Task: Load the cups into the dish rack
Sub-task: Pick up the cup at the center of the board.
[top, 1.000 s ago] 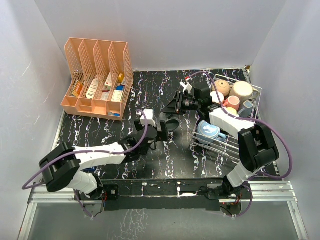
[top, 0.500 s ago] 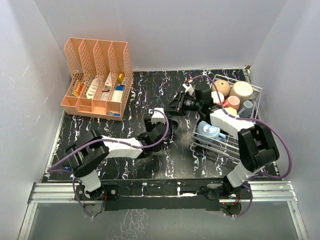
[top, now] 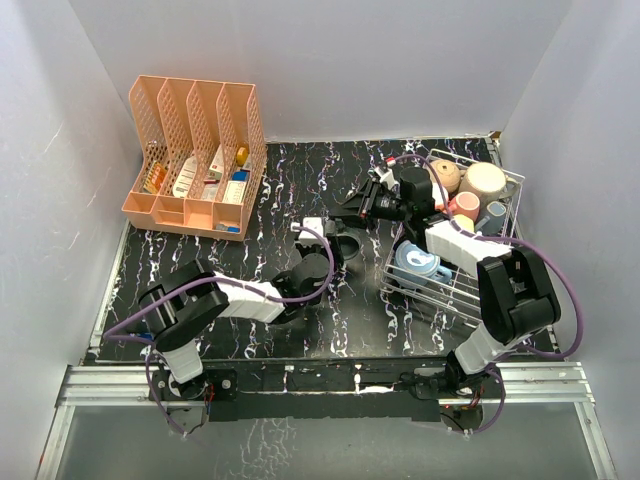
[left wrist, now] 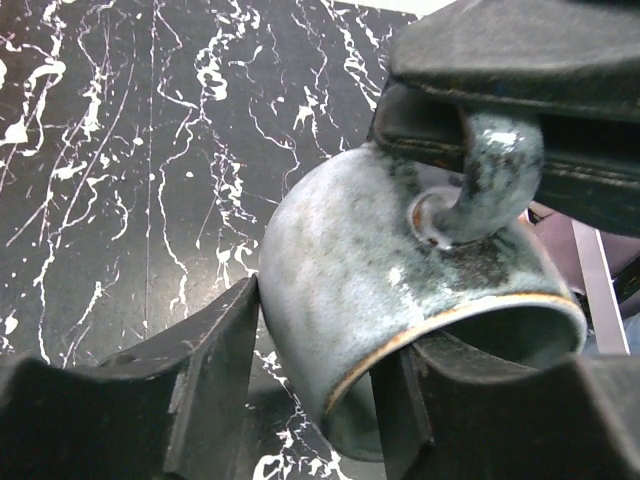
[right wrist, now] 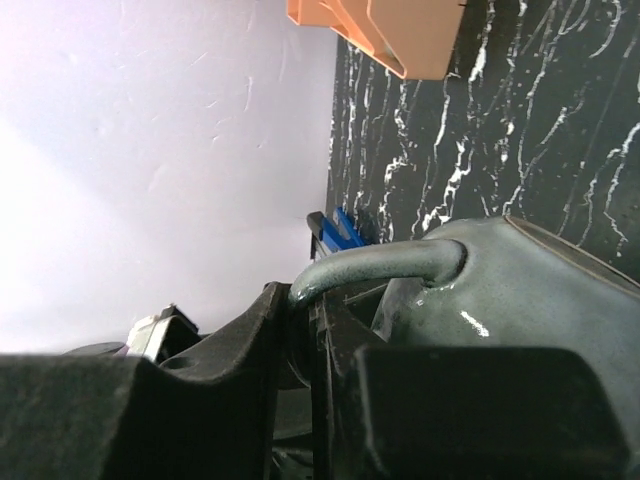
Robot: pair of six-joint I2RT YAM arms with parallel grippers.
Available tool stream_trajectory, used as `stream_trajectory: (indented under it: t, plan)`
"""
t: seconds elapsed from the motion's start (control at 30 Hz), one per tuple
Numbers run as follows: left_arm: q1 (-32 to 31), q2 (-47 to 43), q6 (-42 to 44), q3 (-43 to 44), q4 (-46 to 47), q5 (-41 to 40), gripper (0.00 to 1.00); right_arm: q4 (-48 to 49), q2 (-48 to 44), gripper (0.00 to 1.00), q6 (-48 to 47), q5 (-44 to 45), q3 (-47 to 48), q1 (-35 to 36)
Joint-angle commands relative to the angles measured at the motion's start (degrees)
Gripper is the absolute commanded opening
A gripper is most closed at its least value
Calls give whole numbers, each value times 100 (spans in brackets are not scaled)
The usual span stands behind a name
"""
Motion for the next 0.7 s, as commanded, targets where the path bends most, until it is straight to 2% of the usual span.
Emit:
stream_trajectory:
  t: [0.0,0.2,0.27,0.4,0.6,0.67]
  plan:
    - [58,-230,44,-154,949,-106,42,1159,-484,8,618,-415,-47,-60]
    - [128,-222,615,-65,1211,24,16,1406,-572,8,814,-488,-222,-80]
    - [145,-247,1016,-39,1352,107,1,1451,-599,8,810,-542,-264,-102]
    - [167,-332,2179,-38,1683,333,0,1358,-659,11,378,-720,-260,-151]
    - [219,-686,3790,-268,1796,943,0,864,-860,54,-609,-1084,-72,-219]
    - [333,-913,4042,-442,1695,1174,0,735,-928,62,-865,-1279,-29,-259]
